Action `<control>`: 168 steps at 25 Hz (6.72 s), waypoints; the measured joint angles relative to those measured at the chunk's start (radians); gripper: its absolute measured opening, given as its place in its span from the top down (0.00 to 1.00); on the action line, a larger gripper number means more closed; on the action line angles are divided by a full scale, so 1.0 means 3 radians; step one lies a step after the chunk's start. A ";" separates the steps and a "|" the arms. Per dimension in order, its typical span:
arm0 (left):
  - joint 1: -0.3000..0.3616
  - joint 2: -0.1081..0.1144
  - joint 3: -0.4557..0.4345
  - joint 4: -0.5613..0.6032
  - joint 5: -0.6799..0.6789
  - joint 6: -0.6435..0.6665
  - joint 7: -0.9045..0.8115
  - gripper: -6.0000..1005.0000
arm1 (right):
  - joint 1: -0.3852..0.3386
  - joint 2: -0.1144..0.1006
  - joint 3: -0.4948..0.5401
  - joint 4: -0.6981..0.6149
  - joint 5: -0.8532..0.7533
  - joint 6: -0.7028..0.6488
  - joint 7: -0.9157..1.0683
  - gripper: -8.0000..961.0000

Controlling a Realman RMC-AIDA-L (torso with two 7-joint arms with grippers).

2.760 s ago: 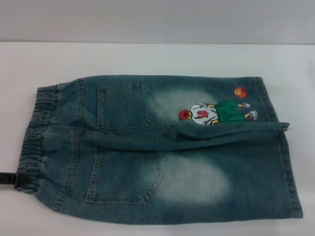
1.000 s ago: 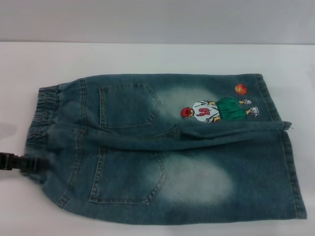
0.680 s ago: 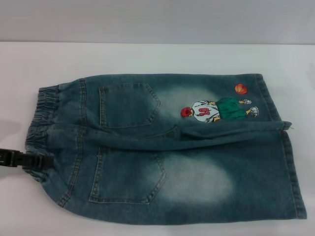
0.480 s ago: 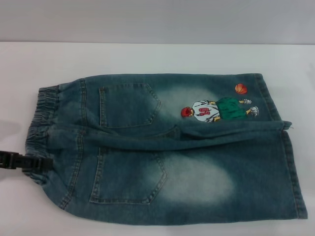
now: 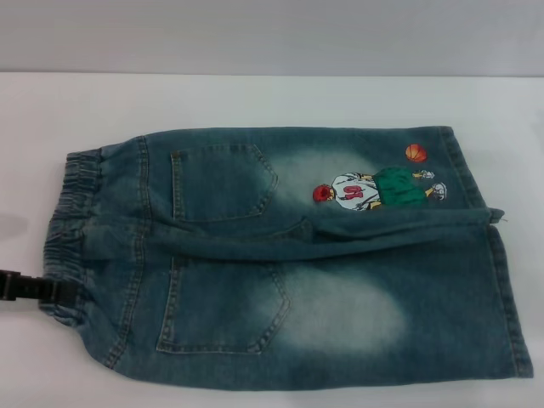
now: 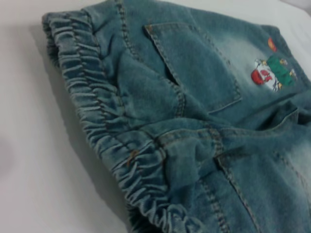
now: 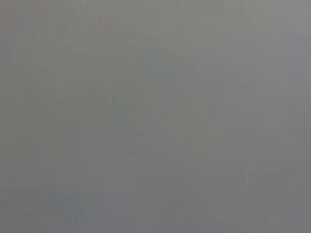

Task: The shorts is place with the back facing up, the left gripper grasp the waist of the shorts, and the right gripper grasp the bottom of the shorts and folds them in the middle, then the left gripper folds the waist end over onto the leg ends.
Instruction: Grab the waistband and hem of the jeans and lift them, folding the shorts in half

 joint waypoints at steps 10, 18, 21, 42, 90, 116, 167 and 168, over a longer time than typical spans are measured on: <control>-0.0007 -0.0034 0.0012 0.0082 0.0158 -0.0012 0.0039 0.62 | 0.0000 0.0000 0.0007 0.0000 0.0005 0.0000 0.0011 0.16; -0.0017 -0.0058 -0.0022 0.0160 0.0168 -0.0036 0.0043 0.86 | 0.0002 -0.0001 -0.0017 0.0000 0.0003 0.0012 0.0047 0.16; -0.0061 -0.0064 -0.0050 0.0170 0.0147 -0.0073 0.0021 0.94 | 0.0011 -0.0018 -0.0063 -0.0053 -0.0120 0.0140 0.0372 0.16; -0.0439 -0.0118 -0.0358 0.0175 0.0129 -0.0487 0.0051 0.95 | 0.0582 -0.0358 -0.0616 -0.2228 -0.4125 -0.1912 0.4472 0.16; -0.0509 -0.0275 -0.0332 0.0174 0.0154 -0.0928 0.0045 0.95 | 0.0680 -0.0269 -0.1452 -0.2168 -0.6824 -0.2146 0.5575 0.16; -0.0509 -0.0283 -0.0327 0.0169 0.0158 -0.0973 0.0045 0.95 | 0.0710 -0.0259 -0.1489 -0.2086 -0.6909 -0.1869 0.5595 0.16; -0.0509 -0.0288 -0.0327 0.0170 0.0165 -0.0970 0.0051 0.95 | 0.0892 -0.0127 -0.1613 -0.2090 -0.6890 -0.1719 0.5682 0.16; -0.0509 -0.0288 -0.0326 0.0167 0.0165 -0.0970 0.0051 0.95 | 0.0904 -0.0127 -0.1613 -0.2090 -0.6889 -0.1722 0.5682 0.16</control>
